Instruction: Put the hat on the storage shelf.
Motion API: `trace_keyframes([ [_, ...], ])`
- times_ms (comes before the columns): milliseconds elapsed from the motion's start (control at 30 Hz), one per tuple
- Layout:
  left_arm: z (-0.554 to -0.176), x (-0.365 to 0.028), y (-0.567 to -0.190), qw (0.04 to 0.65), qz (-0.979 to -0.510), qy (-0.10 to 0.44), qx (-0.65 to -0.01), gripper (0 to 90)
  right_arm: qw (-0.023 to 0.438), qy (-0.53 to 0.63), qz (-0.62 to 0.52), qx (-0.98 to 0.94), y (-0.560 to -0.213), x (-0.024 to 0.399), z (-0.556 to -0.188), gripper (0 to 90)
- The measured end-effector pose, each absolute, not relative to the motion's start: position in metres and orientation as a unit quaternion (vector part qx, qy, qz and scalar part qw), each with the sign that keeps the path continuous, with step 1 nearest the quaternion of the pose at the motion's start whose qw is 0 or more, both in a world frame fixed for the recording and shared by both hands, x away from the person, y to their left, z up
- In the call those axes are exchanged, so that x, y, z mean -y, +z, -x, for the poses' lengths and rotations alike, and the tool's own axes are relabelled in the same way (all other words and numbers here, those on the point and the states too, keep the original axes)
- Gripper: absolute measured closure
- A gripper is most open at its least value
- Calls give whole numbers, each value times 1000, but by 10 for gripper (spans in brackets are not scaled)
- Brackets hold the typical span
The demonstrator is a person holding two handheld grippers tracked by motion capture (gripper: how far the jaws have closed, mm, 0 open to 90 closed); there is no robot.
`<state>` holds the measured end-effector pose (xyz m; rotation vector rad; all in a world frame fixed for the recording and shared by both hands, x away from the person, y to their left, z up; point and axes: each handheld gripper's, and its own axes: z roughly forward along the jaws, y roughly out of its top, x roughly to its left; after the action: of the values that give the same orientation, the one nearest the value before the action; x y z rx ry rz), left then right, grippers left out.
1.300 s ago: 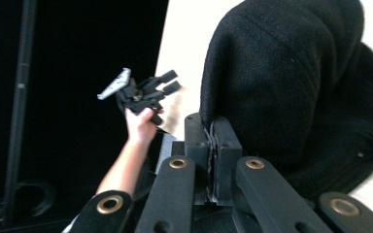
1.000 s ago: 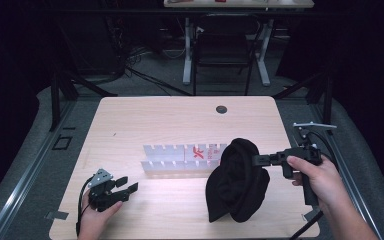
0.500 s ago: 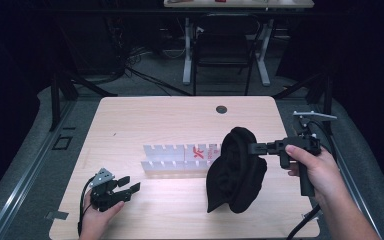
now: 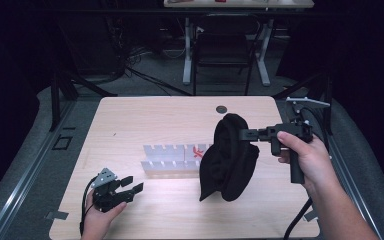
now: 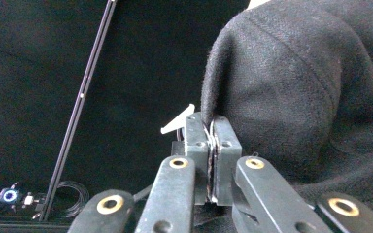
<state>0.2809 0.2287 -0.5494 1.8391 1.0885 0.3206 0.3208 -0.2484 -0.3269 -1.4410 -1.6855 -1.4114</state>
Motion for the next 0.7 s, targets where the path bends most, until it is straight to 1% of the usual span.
trace_keyframes([
  [200,-279,-219,-539,483,-756,127,-423,456,253,-522,529,619,-324,240,-331,883],
  [533,-274,-192,-510,503,-771,127,-369,461,251,-530,528,614,-321,221,-351,883],
  [700,-279,-177,-501,509,-772,130,-359,460,246,-530,525,619,-323,212,-361,883],
])
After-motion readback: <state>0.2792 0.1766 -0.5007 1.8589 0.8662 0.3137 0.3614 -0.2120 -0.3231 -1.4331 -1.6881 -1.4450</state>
